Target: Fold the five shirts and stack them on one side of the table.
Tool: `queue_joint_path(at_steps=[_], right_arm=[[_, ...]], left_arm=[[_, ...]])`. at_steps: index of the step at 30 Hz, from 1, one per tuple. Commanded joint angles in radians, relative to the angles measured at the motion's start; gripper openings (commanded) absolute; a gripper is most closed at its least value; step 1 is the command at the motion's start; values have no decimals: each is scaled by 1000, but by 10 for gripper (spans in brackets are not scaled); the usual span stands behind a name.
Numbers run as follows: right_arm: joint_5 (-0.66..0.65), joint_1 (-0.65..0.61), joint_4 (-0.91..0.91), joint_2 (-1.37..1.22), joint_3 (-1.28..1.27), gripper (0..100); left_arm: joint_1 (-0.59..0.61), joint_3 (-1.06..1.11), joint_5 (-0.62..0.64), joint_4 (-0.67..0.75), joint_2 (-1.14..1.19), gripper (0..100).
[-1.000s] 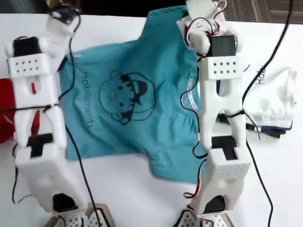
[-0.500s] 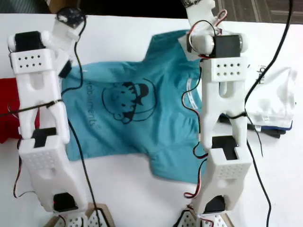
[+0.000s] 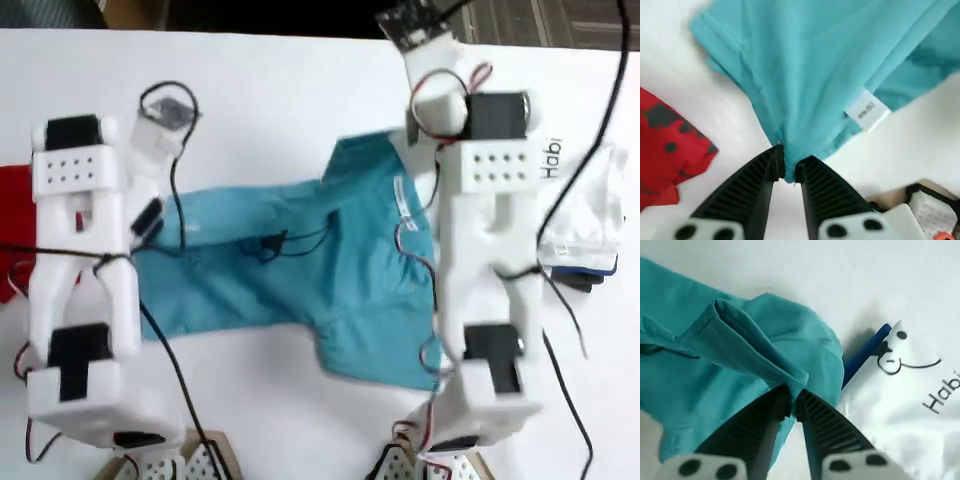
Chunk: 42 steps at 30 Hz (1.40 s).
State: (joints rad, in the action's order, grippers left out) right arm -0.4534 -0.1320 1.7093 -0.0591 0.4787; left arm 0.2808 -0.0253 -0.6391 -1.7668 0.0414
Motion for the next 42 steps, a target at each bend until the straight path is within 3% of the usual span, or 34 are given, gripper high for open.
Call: queue_joint_path(at_steps=[1,9,30,34,42], right_arm=[[-2,16,-16,213,-250,21],[-72,18,-133,483,-678,21],[-92,24,-332,682,-1237,22],[-95,102,-357,719,-1292,22],[-226,232,-357,748,-1304,22]], left_arm=[[-15,91,-9,6,-84,26],[-14,308,-9,83,-92,26],[-9,613,-9,327,-86,26],[-8,625,-9,331,-86,26],[-8,621,-9,336,-86,26]])
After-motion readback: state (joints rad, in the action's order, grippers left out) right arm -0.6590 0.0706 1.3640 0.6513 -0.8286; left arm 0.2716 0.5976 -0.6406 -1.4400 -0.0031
